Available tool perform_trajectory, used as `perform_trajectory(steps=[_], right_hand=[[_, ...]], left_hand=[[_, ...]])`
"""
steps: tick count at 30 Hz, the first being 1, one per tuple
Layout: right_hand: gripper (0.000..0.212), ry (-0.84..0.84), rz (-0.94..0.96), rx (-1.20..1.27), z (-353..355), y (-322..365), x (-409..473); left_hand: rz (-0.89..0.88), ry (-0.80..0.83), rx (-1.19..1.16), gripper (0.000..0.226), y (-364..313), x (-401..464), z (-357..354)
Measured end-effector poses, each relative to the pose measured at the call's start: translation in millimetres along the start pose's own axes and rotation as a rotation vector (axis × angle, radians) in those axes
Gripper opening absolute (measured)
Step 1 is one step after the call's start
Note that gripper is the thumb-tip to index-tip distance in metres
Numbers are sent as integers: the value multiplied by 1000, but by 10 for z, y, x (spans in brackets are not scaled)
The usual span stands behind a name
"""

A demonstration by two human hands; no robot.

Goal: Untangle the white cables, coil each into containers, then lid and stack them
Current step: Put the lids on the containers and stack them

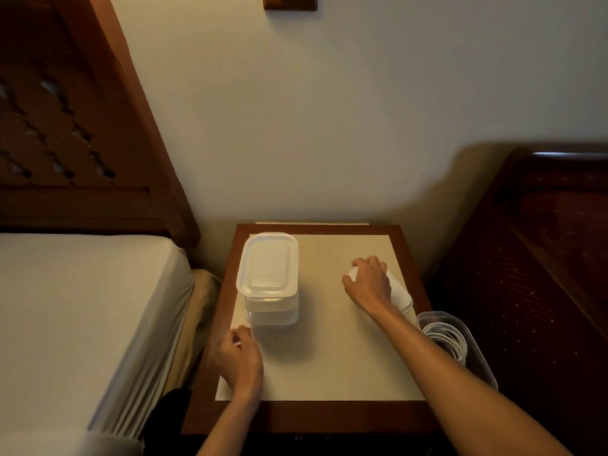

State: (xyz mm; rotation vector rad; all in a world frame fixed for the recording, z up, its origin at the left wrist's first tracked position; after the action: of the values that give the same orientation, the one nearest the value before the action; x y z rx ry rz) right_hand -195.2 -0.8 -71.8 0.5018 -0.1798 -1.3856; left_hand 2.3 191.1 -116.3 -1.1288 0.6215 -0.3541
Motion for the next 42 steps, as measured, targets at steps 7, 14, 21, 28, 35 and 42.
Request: perform_trajectory(steps=[7, 14, 21, 28, 35, 42], right_hand=[[104, 243, -190, -168, -118, -704, 10], [90, 149, -94, 71, 144, -729, -39], [64, 12, -78, 724, 880, -939, -368], [55, 99, -123, 1069, 897, -1241, -662], [26, -43, -26, 985, 768, -1081, -1040], [36, 44, -10, 936, 316, -776, -1250]], left_hand=[[-643, 589, 472, 14, 187, -720, -921], [-566, 796, 385, 26, -49, -1081, -1564], [-537, 851, 484, 48, -176, -1479, -2105], [-596, 796, 471, 22, -225, -1371, -1930], [-607, 698, 511, 15, -186, -777, -1151], [-624, 427, 713, 42, -380, -674, -545]])
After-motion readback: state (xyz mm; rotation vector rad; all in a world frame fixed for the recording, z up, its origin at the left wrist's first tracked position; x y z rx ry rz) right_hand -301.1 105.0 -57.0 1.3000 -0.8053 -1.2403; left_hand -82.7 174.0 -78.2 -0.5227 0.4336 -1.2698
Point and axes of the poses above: each hand's wrist, its own x-axis towards the middle knuckle, its own z-axis out of the back of the hand, y = z × x, the point moved 4 cm from there along x, towards the middle knuckle, and after that the axes turned 9 degrees about y, right-handed, at the moved point
